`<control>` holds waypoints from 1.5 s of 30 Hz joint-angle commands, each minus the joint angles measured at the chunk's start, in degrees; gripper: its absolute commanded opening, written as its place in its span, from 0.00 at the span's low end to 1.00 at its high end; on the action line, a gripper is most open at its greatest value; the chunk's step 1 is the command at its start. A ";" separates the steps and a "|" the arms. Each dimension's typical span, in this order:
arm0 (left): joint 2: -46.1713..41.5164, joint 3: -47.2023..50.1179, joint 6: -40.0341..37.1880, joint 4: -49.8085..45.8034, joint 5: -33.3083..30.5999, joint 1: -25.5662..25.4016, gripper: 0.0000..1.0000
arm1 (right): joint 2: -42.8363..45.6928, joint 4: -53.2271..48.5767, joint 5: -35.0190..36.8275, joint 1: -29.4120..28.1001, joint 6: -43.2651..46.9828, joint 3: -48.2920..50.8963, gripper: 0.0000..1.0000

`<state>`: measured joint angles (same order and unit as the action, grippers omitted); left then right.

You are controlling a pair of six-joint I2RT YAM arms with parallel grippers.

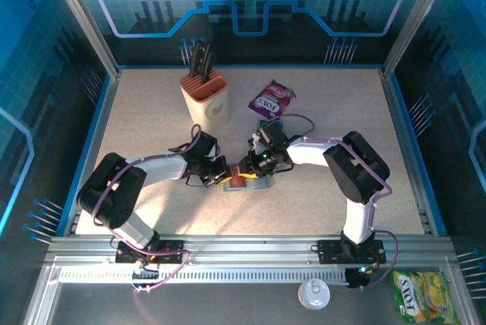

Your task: Take the credit cards out of the card holder

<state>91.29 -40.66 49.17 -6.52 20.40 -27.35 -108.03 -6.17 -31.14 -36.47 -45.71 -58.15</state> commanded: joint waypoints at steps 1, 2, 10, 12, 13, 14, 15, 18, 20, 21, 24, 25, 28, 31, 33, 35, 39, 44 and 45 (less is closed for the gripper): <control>1.70 1.45 -0.56 -0.89 -0.98 0.28 0.08 | -1.04 0.59 -1.63 -0.97 -0.44 0.36 0.25; 1.70 1.47 -0.49 -0.93 -0.98 0.34 0.08 | -1.12 0.49 -1.60 -0.98 -0.43 0.39 0.25; 1.40 1.38 -0.50 -1.02 -0.98 0.28 0.12 | -1.34 -5.71 2.12 -1.26 1.95 -1.36 0.33; 1.27 1.38 -0.65 -1.12 -1.07 0.31 0.12 | -1.29 -8.44 3.79 -1.40 3.17 -2.28 0.34; 1.32 1.38 -0.65 -1.12 -1.07 0.29 0.12 | -1.22 -9.80 4.72 -1.56 3.87 -2.87 0.34; 1.28 1.38 -0.65 -1.12 -1.08 0.29 0.12 | -1.20 -11.02 5.56 -1.67 4.47 -3.44 0.34; 1.29 1.38 -0.65 -1.16 -1.07 0.34 0.12 | -1.15 -11.93 6.33 -1.78 4.90 -3.84 0.34; 1.13 1.38 -0.60 -1.14 -1.15 0.34 0.12 | -1.16 -14.64 8.24 -2.25 6.28 -5.16 0.34; 1.00 1.38 -0.65 -1.28 -1.16 0.38 0.12 | -1.18 -16.06 9.31 -2.53 6.98 -5.91 0.34; 0.93 1.44 -0.65 -1.36 -1.16 0.39 0.12 | -1.10 -16.46 9.66 -2.60 7.19 -6.08 0.34; 0.61 1.41 -0.61 -1.45 -1.24 0.39 0.13 | -1.07 -17.18 10.22 -2.81 7.59 -6.61 0.34; 0.44 1.37 -0.65 -1.52 -1.25 0.37 0.14 | -1.04 -17.20 10.17 -2.89 7.57 -6.71 0.34; -0.44 1.20 -0.58 -1.47 -1.24 0.39 0.15 | -1.12 -17.16 10.04 -2.99 7.66 -6.97 0.34; -1.40 0.88 -0.97 -1.54 -1.27 0.38 0.09 | -0.98 -17.10 9.87 -3.14 7.66 -7.14 0.34; -1.59 0.39 -1.26 -2.11 -1.72 0.37 0.09 | -1.06 -17.07 9.61 -3.13 7.57 -7.31 0.34; -1.43 -0.23 -1.87 -3.17 -2.27 0.38 0.08 | -1.06 -16.94 9.41 -3.16 7.48 -7.46 0.35; -1.58 -0.95 -2.62 -4.29 -3.33 0.40 0.06 | -1.01 -16.90 9.25 -3.14 7.39 -7.50 0.35; -0.54 -1.34 -2.85 -4.37 -3.21 0.41 0.03 | -0.86 -16.61 9.08 -3.13 7.29 -7.42 0.35; -0.58 -1.27 -2.83 -4.28 -3.26 0.37 0.02 | -0.91 -16.63 9.08 -3.16 7.31 -7.50 0.35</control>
<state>90.67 -40.80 47.64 -7.62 19.05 -27.31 -108.55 -20.16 -22.90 -38.72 -38.92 -64.62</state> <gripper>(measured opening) 0.058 0.347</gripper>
